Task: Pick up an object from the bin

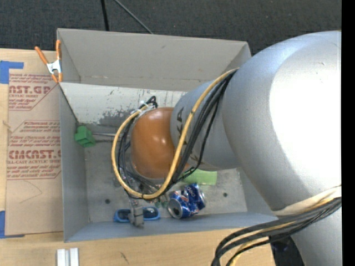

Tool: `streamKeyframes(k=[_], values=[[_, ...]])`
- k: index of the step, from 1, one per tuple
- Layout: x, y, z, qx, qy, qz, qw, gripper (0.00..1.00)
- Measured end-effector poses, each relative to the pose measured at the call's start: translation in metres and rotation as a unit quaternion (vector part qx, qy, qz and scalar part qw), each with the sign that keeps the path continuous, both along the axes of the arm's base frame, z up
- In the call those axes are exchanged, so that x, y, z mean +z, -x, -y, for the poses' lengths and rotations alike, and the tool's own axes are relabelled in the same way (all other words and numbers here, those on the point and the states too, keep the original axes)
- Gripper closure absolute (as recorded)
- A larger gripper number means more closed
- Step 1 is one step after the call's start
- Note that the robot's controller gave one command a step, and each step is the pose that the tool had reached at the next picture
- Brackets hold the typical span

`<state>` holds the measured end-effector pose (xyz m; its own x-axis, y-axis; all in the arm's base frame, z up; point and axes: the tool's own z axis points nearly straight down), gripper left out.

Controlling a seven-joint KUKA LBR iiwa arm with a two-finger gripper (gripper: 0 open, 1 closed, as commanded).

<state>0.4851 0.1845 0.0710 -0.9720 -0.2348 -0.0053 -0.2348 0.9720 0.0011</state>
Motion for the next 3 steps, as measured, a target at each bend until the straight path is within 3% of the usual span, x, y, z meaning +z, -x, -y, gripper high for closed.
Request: streamKeyframes(k=[1, 2, 3], values=[[-0.001, 0.002, 0.000, 0.000, 0.000, -0.0025, 1.0000, 1.00], [0.127, -0.036, 0.034, 0.139, 0.001, 0.0024, 0.9903, 1.00], [0.124, -0.034, 0.033, 0.139, 0.001, -0.0009, 0.9903, 0.00]])
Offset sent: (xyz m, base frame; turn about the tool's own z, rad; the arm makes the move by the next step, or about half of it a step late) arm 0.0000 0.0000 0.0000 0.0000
